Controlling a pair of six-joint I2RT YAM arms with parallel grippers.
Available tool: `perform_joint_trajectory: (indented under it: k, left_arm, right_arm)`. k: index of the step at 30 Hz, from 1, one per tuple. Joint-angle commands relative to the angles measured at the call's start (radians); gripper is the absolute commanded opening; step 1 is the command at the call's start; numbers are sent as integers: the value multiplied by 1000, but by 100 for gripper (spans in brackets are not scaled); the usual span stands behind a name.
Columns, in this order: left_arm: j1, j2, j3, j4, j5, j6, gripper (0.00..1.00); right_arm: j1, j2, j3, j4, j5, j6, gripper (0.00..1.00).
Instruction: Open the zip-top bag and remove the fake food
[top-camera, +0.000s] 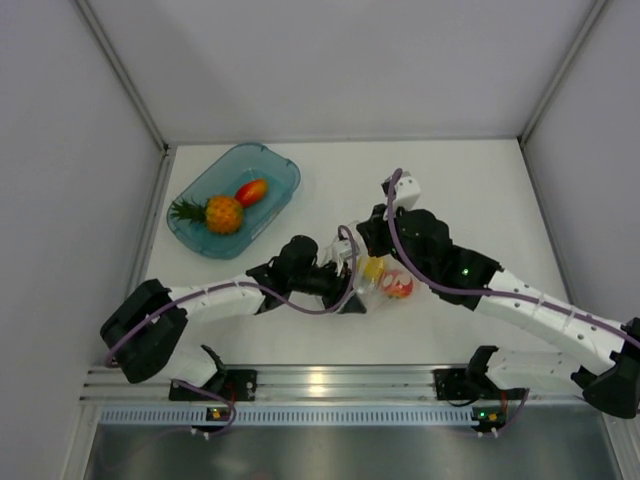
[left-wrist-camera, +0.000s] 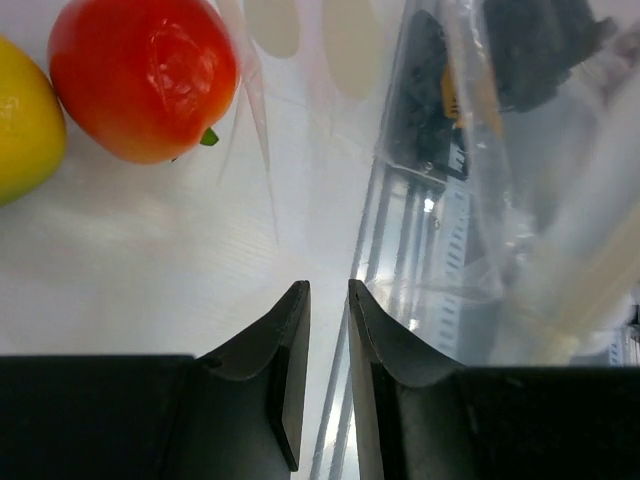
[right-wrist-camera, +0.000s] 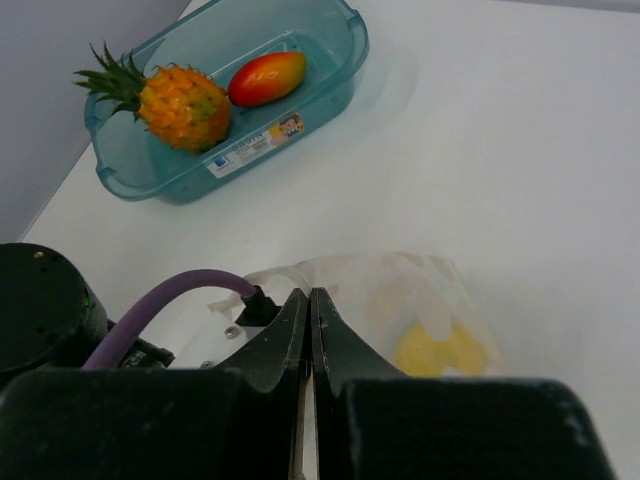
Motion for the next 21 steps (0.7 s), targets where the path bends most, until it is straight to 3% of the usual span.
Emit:
perform_joint_trajectory:
  k: [1, 18, 21]
  left_arm:
    - [-3, 31, 53, -48, -19, 27, 27]
    - [-3, 53, 133, -178, -244, -15, 27]
    - [-3, 71, 146, -192, -202, -4, 26]
  right_arm:
    - [1, -59, -4, 103, -7, -26, 0]
    - [2, -101, -99, 155, -99, -51, 0]
    - [2, -105, -112, 163, -99, -54, 0]
